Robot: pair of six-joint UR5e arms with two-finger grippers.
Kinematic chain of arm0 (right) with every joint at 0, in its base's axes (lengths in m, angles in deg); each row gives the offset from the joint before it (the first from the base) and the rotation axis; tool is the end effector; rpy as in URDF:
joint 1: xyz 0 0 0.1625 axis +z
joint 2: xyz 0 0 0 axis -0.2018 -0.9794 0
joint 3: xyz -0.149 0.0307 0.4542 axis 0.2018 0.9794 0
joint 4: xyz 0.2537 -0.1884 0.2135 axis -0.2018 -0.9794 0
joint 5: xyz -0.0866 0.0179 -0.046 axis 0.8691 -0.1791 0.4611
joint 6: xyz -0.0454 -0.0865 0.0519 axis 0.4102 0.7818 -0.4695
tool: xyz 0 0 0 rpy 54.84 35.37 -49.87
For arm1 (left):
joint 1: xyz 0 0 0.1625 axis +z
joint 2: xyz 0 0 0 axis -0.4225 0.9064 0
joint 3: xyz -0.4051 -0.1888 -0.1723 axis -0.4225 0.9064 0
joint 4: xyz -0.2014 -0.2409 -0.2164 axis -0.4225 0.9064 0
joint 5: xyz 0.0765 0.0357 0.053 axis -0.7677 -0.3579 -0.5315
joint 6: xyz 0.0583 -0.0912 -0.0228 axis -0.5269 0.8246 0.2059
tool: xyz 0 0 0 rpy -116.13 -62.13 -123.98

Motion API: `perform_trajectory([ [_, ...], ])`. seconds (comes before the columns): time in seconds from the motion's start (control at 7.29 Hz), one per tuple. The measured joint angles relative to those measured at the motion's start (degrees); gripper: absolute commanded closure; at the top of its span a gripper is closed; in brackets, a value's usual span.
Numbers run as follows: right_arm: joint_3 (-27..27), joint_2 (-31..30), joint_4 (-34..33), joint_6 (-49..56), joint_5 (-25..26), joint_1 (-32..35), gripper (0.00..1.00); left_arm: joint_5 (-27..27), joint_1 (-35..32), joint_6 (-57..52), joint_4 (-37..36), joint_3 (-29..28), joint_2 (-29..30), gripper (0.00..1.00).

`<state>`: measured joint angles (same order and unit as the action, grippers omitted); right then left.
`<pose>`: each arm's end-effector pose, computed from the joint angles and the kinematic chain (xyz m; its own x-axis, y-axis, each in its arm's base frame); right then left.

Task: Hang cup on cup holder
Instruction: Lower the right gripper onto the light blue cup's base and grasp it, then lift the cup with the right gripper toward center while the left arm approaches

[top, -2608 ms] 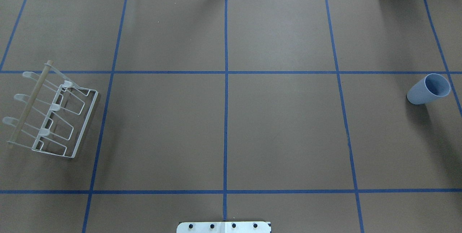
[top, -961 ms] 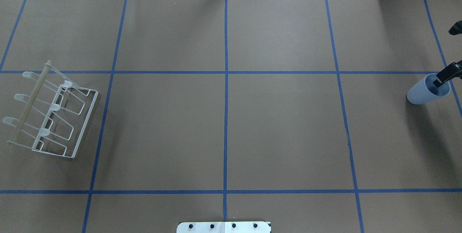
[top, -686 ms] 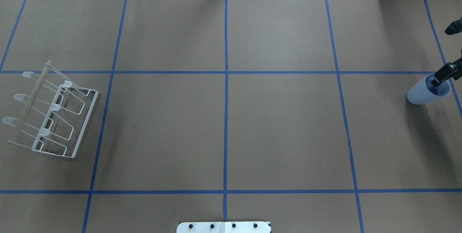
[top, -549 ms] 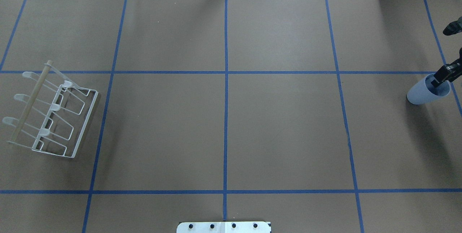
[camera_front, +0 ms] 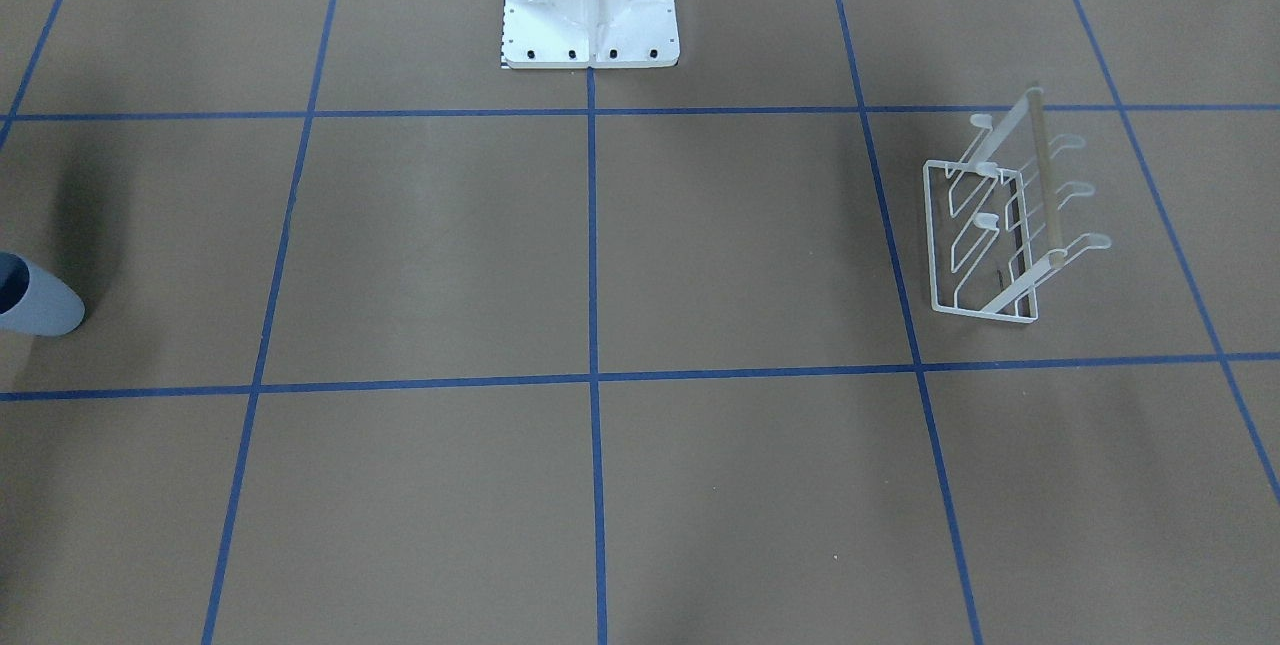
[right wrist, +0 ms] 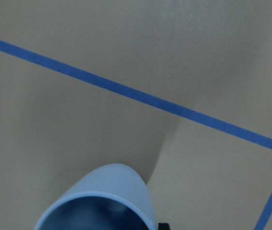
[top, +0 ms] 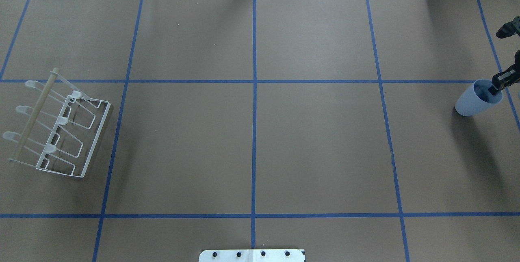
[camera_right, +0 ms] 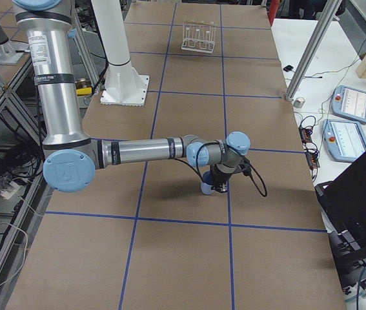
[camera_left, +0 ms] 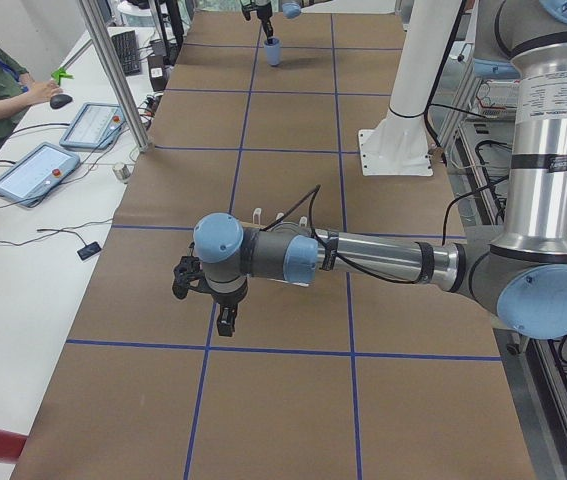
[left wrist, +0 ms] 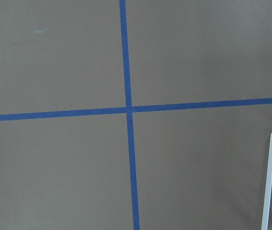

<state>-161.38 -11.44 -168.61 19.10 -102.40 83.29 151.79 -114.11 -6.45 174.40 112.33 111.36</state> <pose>-0.1120 -0.5155 0.6595 0.6364 -0.3518 0.6865 0.3286 0.9288 0.1714 -0.0442 -0.4650 0.6652 0.6716 0.0692 -0.7377 -0.0031 0.9959 0.0907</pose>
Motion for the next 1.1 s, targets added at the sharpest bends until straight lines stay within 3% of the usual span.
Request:
perform_trajectory([
  [0.27,-5.9,-0.2,-0.2,-1.7,-3.1,0.2,1.00,0.0,0.0,0.1,0.0,0.1,0.4,0.01],
  [0.55,-12.1,0.5,2.8,-12.7,-5.1,0.2,1.00,0.0,0.0,0.2,0.7,0.8,2.1,0.01],
  [0.82,-14.1,0.8,17.8,-33.0,-9.3,-0.3,1.00,0.1,0.2,6.7,7.8,1.6,3.9,0.01],
  [1.1,-14.2,0.8,36.6,-54.7,-10.8,-2.5,1.00,2.7,1.0,20.3,21.8,1.8,4.2,0.01],
])
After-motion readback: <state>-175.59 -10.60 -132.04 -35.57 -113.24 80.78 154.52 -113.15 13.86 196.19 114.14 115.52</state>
